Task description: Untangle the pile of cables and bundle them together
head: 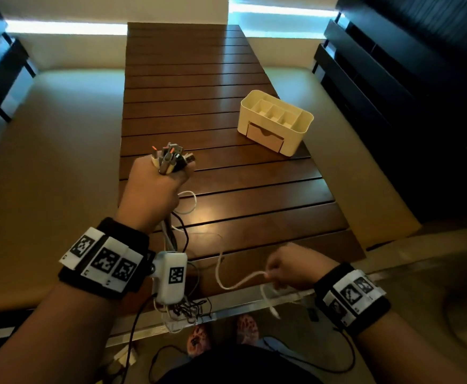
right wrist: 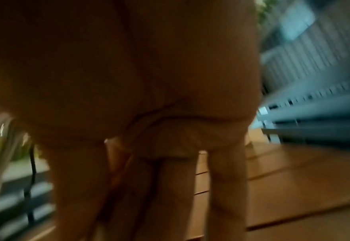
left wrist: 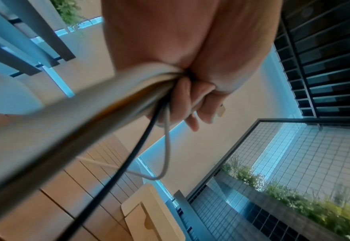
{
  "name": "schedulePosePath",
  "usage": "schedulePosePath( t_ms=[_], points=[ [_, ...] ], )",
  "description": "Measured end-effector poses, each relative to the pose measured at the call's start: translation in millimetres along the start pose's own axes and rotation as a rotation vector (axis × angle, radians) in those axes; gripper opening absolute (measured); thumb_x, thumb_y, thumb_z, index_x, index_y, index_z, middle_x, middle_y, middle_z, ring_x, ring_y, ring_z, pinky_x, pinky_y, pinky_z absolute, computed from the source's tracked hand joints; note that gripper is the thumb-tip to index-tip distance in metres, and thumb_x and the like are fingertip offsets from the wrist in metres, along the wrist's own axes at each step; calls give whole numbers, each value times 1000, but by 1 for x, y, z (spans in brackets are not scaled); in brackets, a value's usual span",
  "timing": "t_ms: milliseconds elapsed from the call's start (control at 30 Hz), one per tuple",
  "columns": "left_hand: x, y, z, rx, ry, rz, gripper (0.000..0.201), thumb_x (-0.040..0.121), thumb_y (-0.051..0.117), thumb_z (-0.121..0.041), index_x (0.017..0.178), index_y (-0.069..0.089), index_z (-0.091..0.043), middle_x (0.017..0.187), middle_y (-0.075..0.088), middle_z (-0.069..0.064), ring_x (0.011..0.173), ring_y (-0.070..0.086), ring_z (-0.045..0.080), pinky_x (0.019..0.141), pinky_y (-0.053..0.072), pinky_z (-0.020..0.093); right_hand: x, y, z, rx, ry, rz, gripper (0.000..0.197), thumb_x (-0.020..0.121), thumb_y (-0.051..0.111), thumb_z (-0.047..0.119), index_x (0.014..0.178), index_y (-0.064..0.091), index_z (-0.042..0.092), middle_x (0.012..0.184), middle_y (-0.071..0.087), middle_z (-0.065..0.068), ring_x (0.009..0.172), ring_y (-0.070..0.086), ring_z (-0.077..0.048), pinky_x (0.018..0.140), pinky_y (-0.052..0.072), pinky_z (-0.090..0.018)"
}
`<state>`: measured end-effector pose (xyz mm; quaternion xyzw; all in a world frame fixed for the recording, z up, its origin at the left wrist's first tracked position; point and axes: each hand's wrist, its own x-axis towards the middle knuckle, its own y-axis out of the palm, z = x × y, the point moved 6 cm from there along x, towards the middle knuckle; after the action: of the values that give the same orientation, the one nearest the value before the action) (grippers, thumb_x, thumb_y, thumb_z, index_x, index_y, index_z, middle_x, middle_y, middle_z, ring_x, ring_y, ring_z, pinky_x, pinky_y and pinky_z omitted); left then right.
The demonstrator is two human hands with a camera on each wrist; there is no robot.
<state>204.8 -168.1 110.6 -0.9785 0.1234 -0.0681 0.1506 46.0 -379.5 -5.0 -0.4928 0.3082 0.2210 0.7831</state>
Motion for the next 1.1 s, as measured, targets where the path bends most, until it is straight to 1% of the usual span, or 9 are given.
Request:
schedulePosePath(
  t_ms=[133,233,500,633,733,800,867,967,1100],
  points=[
    [1,-12,-1,-268,-40,21,40,84,70,-31,84,54,6,56,32,-2,45,27,14,49,26,30,-3,12,-27,-304,284,181,26,89,67,42,99,70,18,99,67,2,93,65,-18,87,55,-37],
    [-4,-10,-14,-338,-3,83,46,86,68,-28,86,45,12,60,26,4,46,23,15,47,25,27,-12,-22,-9,-257,250,72,34,86,67,50,105,70,22,104,67,4,95,63,-16,88,54,-38],
    [-24,3,-46,-478,53,168,28,91,65,-23,84,49,-2,56,27,0,45,25,12,44,29,26,-59,-99,112,360,-585,-599,33,93,62,37,126,59,33,118,60,18,107,58,3,87,51,-23],
    [-32,-1,-64,-589,66,130,23,91,64,-21,82,46,-11,61,22,3,46,22,12,44,29,23,-55,-75,138,251,-670,-479,15,98,59,24,105,70,18,93,67,8,87,64,-6,82,55,-37],
    [-39,-4,-71,-603,68,109,21,89,65,-23,90,49,-9,63,18,6,48,20,13,44,29,23,-58,-64,142,161,-602,-218,17,98,57,27,109,69,20,88,67,15,84,66,2,82,55,-25],
    [-44,-6,-75,-582,76,86,21,89,66,-23,90,50,-9,62,21,5,49,22,14,46,30,24,-63,-75,134,38,-493,-218,37,94,62,41,129,60,31,113,64,19,98,59,9,91,49,-24],
    [-47,-9,-78,-506,114,51,26,87,66,-27,86,51,-6,58,30,3,50,29,16,49,33,28,-71,-98,124,-39,-382,-305,77,84,68,56,150,32,40,142,38,23,123,41,4,104,37,-25],
    [-55,-6,-95,-343,215,42,23,89,64,-30,82,58,-10,56,49,0,54,46,13,57,42,24,-87,-122,130,48,-460,-396,107,74,76,57,156,10,38,155,17,25,134,23,4,108,28,-23],
    [-57,3,-109,-310,260,30,11,91,65,-20,84,60,-15,63,59,-14,63,56,0,63,45,16,-79,-96,157,553,-773,-164,76,85,75,25,146,30,36,137,53,18,128,49,1,109,41,-29]
  ],
)
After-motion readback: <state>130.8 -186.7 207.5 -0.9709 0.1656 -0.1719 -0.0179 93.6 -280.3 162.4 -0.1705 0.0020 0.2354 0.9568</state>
